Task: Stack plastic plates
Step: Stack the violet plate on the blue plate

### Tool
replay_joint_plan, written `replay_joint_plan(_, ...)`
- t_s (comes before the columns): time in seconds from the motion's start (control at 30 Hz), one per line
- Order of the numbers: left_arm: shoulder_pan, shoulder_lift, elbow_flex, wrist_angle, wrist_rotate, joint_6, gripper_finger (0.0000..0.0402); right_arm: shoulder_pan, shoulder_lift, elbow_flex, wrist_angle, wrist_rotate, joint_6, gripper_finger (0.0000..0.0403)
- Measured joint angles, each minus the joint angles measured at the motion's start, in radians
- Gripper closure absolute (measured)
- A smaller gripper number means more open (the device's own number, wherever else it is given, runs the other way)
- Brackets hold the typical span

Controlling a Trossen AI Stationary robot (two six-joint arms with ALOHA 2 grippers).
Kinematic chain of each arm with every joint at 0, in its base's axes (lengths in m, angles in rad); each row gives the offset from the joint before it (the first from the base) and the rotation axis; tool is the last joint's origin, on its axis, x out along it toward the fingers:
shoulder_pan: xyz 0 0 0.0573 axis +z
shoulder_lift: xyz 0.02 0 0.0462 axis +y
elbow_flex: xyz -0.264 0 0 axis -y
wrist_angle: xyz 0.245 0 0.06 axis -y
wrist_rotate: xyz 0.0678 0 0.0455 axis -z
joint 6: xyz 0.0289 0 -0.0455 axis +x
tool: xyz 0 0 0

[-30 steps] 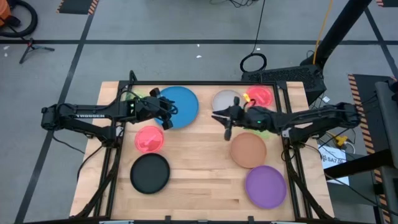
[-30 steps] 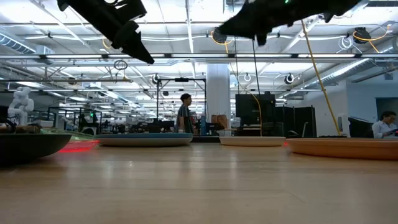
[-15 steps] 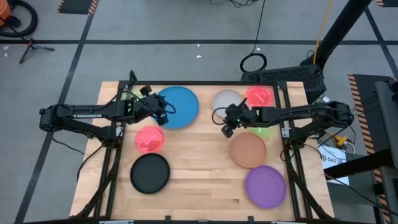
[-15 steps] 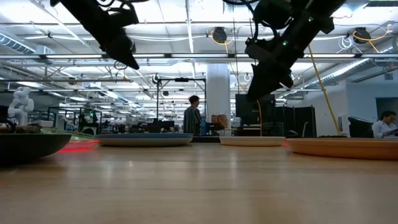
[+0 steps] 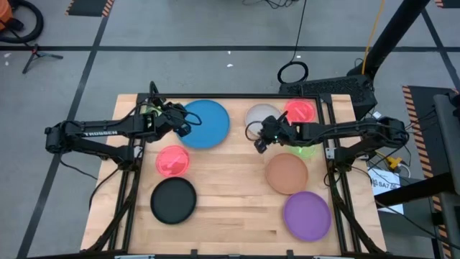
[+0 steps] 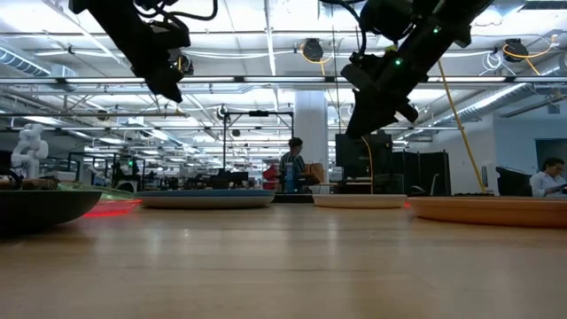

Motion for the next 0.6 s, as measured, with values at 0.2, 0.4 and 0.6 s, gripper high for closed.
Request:
replay_joint_plan(0.2,0.000,0.000,0.000,-0.005,-0.316,0.023,0.0259,-0.059,0.016,0.048,0.017,-0.095,-0.015,0.0335)
replay_joint_plan(0.4,0.007,-0.021,0.000,-0.083,-0.517,0.001,0.0259,-0.068,0.105,0.198,-0.050,-0.117,-0.087,0.0335)
replay_joint_plan(0.6,0.023,-0.089,0.000,-0.197,-0.412,-0.078,0.0259,-0.063,0.224,0.346,-0.258,-0.142,-0.088,0.0335)
